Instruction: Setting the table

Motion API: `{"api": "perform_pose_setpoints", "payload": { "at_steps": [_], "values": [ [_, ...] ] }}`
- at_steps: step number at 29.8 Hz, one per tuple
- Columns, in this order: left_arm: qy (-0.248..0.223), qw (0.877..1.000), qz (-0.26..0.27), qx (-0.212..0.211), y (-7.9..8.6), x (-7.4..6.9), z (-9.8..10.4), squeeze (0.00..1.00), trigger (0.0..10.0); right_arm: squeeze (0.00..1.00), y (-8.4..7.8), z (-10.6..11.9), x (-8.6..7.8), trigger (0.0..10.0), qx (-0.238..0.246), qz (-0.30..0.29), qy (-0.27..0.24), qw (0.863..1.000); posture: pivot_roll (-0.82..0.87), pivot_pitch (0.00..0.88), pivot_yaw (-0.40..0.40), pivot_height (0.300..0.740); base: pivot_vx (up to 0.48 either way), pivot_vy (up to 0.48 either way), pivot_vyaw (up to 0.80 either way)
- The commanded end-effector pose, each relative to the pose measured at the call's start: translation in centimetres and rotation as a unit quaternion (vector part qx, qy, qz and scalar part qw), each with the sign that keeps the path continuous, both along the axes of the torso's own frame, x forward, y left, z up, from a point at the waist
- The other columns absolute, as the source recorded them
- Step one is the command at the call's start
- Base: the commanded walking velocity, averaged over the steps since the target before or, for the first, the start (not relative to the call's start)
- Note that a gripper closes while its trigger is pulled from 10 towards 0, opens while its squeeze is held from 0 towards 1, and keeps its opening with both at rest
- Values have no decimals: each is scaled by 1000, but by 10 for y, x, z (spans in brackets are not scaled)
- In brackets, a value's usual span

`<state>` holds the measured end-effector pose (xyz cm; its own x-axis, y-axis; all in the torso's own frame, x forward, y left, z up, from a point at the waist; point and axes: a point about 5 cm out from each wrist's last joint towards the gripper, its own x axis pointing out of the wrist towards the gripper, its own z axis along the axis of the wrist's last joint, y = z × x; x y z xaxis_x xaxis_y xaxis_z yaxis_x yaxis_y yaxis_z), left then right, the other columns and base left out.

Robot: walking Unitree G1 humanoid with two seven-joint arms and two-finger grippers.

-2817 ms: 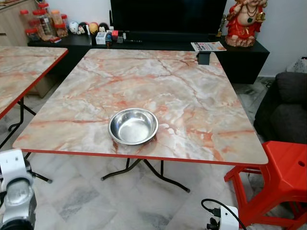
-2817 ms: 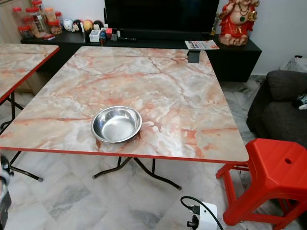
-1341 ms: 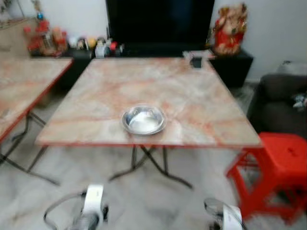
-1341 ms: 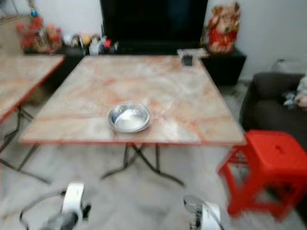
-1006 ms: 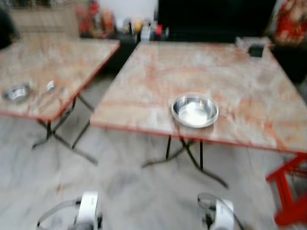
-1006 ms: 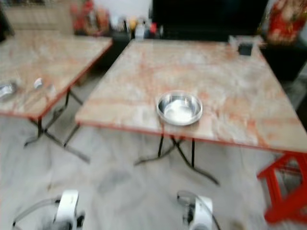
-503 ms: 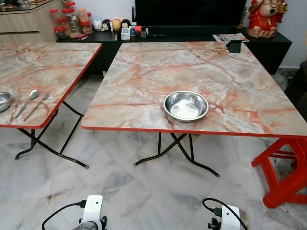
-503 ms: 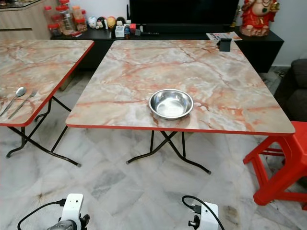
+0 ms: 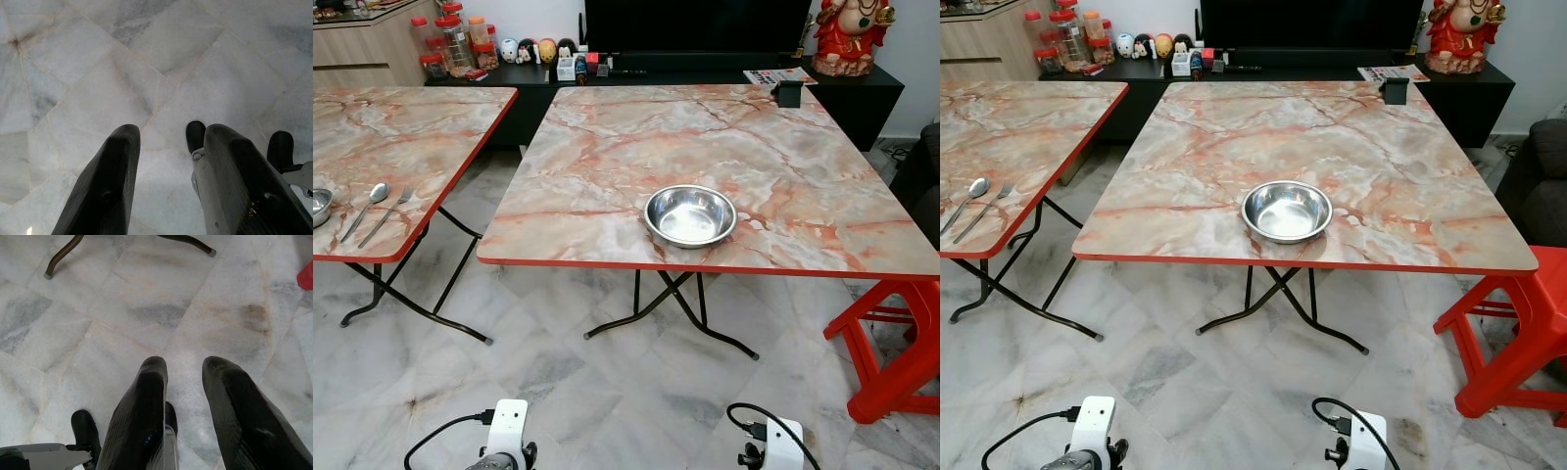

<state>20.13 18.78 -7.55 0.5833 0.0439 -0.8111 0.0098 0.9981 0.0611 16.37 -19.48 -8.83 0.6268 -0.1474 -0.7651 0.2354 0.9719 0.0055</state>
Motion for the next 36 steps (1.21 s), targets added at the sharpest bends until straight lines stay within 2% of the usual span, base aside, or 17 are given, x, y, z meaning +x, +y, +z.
{"api": "perform_pose_setpoints", "payload": {
  "at_steps": [1, 9, 36],
  "values": [
    [11, 1000, -7, 6, 0, -6, -3, 0, 10000, 0, 0, 0, 0, 10000, 0, -1, 5, 1000, -37, 0, 14, 740, 0, 0, 0],
    [15, 1000, -6, 7, -1, -9, -5, 0, 10000, 0, 1, 0, 0, 10000, -2, 5, 6, 1000, -34, 0, 13, 740, 0, 0, 791],
    [18, 1000, -2, 5, -1, -12, -7, 0, 10000, 0, 2, -1, 0, 10000, 4, 0, 8, 1000, -28, 0, 8, 740, 0, 0, 458]
  ]
}}
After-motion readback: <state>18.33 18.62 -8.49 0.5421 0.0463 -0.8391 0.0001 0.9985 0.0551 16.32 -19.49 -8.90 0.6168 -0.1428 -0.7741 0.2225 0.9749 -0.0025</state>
